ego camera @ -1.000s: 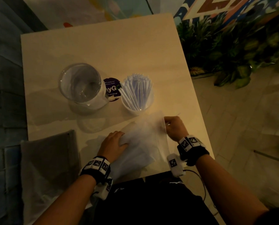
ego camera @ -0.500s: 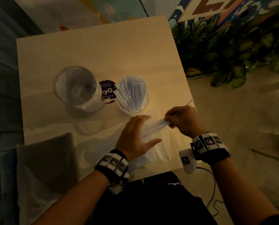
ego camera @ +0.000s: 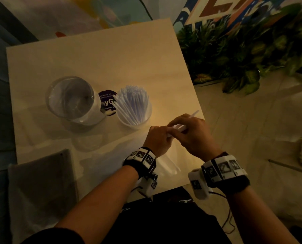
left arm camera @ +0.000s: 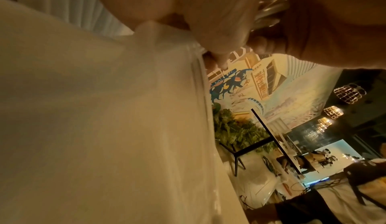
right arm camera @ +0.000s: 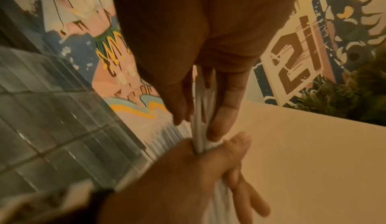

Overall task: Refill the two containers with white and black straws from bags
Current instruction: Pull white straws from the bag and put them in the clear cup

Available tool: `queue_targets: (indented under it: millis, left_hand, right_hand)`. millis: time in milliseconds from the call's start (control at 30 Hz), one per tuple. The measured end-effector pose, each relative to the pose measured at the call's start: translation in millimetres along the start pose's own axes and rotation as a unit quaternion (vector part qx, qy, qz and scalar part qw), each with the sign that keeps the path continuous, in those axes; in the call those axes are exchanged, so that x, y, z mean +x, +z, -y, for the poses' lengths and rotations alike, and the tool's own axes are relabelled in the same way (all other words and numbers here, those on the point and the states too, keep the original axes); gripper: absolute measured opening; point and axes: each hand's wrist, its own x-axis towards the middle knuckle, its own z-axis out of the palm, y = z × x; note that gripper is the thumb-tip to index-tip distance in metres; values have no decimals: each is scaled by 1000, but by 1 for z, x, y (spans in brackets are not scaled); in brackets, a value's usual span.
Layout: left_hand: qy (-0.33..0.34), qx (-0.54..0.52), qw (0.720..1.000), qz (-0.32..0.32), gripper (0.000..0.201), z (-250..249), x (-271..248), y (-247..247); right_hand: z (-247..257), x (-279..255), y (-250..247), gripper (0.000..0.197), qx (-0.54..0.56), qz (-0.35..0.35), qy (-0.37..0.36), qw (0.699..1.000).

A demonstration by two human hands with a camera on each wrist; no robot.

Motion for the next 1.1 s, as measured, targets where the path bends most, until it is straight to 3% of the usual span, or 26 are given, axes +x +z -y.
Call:
queue_targets:
  millis: [100,200,300,367,533,600,633,733,800,933,1100]
  left_hand:
    - [-19,-92,995,-26,21,-2,3,-6]
    - [-81,-249,964,-42,26,-9,5,-17]
    - [-145,-325,929,-97,32,-24,12,-34]
    - [-148,-391,897,-142,32,-39,17,-52]
    - [-13,-587,784,-202,43,-62,15,-110]
    - [16,-621,755,-208,45,-64,10,-128]
    - [27,-629,747,-213,44,-64,7,-134]
    - [56,-622,751,-213,43,-58,-3,-142]
    - [47,-603,770,-202,44,-51,-10,-141]
    - [1,-586,790,-180,47,-43,-25,-128]
    - [-55,-551,813,-181,42,-34,-40,-117]
  right_hand:
    - [13,-8,-22,17,73,12,-24,997]
    - [27,-18,-48,16,154,-39,-73,985]
    - [27,-21,-62,14,254,-107,-93,957]
    - [18,-16,-58,16,272,-144,-56,950]
    - [-3,2,-18,29,291,-179,98,935]
    - [-5,10,5,40,374,-145,180,898]
    - [-5,13,16,46,437,-116,226,863]
    - [3,19,42,61,631,-10,321,706]
    - [15,21,52,69,686,30,327,649]
    - [45,22,62,70,713,95,307,623]
    - [57,19,72,78,687,122,311,645]
